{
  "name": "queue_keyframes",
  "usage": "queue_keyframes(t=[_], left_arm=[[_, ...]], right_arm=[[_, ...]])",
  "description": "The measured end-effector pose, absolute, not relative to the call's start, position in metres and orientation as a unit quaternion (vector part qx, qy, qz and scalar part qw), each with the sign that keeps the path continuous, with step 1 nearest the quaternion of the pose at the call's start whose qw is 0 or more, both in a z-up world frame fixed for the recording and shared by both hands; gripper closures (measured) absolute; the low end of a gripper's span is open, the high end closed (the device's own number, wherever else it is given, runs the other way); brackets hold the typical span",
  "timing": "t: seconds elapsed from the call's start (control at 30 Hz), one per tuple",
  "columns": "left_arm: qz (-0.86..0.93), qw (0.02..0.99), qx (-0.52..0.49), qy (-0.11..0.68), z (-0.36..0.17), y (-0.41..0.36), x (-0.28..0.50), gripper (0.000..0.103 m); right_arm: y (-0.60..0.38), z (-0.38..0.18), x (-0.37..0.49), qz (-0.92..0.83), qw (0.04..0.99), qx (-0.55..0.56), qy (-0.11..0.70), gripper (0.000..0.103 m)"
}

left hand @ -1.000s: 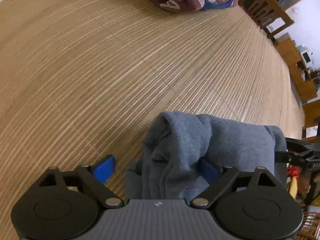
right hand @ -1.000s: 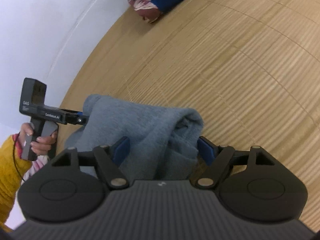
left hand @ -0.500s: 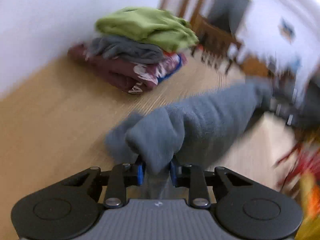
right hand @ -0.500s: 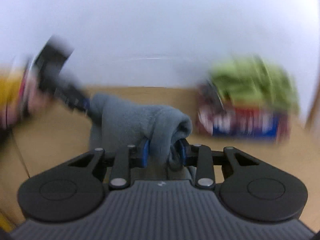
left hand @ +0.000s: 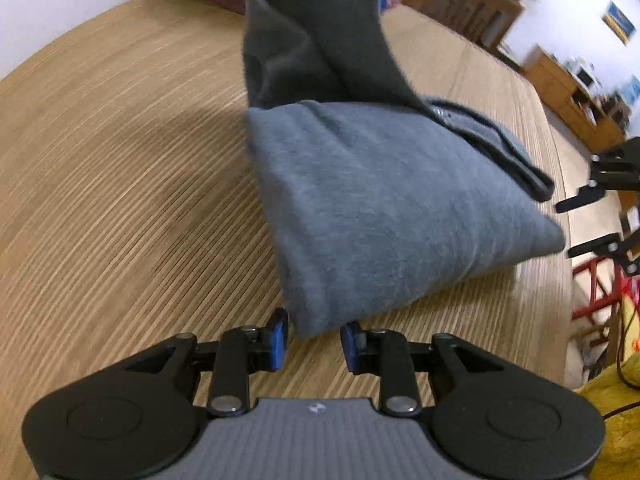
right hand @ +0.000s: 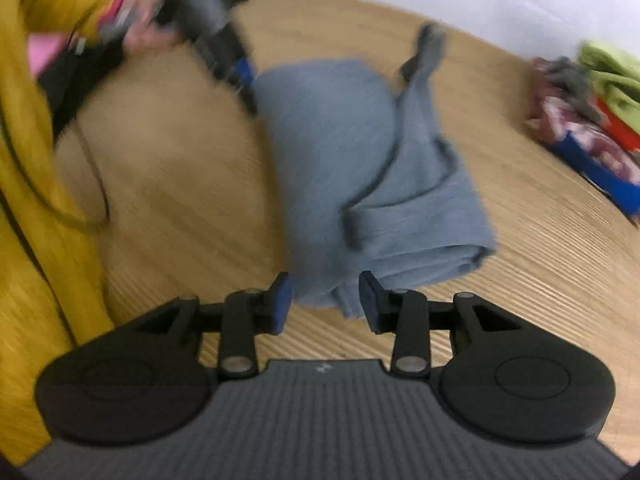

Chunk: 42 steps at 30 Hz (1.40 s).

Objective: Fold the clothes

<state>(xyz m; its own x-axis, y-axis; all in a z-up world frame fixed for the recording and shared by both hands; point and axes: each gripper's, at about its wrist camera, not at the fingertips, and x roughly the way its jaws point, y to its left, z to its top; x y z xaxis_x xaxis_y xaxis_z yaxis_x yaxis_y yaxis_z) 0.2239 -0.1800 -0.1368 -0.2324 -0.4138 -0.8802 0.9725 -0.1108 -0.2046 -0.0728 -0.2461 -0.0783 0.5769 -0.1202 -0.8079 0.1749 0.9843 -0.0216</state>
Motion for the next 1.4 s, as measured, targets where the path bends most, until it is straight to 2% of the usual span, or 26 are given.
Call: queue_keyframes(t=[0.07,0.13,0.2,0.3,0.47,0.7,0.87,0.93,1.03,1.1,1.17,1.33,1.4], left_arm=[[-0.663,0.534,0.324,0.414,-0.132,-0.177,0.227,0.073],[-0.658,0.55,0.314,0.406,-0.128,-0.173,0.228,0.072],[-0.648,0.567,0.295,0.414,-0.125,-0.172,0.223,0.072],[-0.625,0.599,0.269,0.423,-0.121,-0.172,0.211,0.067],[-0.563,0.654,0.233,0.448,-0.115,-0.165,0.206,0.065],[-0.504,0.698,0.175,0.477,-0.099,-0.146,0.193,0.063],[-0.472,0.705,0.186,0.495,-0.112,-0.171,0.18,0.062],[-0.451,0.711,0.198,0.502,-0.119,-0.182,0.178,0.062],[-0.44,0.712,0.193,0.512,-0.124,-0.19,0.181,0.061],[-0.442,0.709,0.193,0.515,-0.125,-0.192,0.185,0.061],[-0.45,0.704,0.199,0.512,-0.126,-0.195,0.188,0.061],[-0.471,0.704,0.23,0.479,-0.125,-0.215,0.203,0.058],[-0.475,0.706,0.246,0.463,-0.124,-0.227,0.213,0.055]], right_arm=[[-0.263,-0.054,-0.078,-0.113,0.902,0.062,0.411,0.06],[-0.287,-0.034,-0.073,-0.14,0.923,0.076,0.351,0.04],[-0.315,-0.031,-0.052,-0.157,0.935,0.068,0.312,0.029],[-0.367,-0.052,0.001,-0.154,0.943,0.055,0.29,0.031],[-0.439,-0.113,0.072,-0.173,0.924,0.101,0.326,0.031],[-0.512,-0.134,0.042,-0.174,0.919,0.21,0.284,0.031],[-0.554,-0.159,0.031,-0.106,0.887,0.292,0.342,0.031],[-0.547,-0.152,0.008,-0.106,0.887,0.28,0.351,0.032],[-0.532,-0.127,-0.041,-0.121,0.906,0.264,0.307,0.029],[-0.511,-0.117,-0.063,-0.074,0.911,0.259,0.311,0.03],[-0.48,-0.115,-0.073,-0.06,0.915,0.217,0.334,0.03],[-0.417,-0.14,-0.061,-0.047,0.898,0.23,0.373,0.031],[-0.393,-0.142,-0.059,-0.069,0.903,0.214,0.365,0.03]])
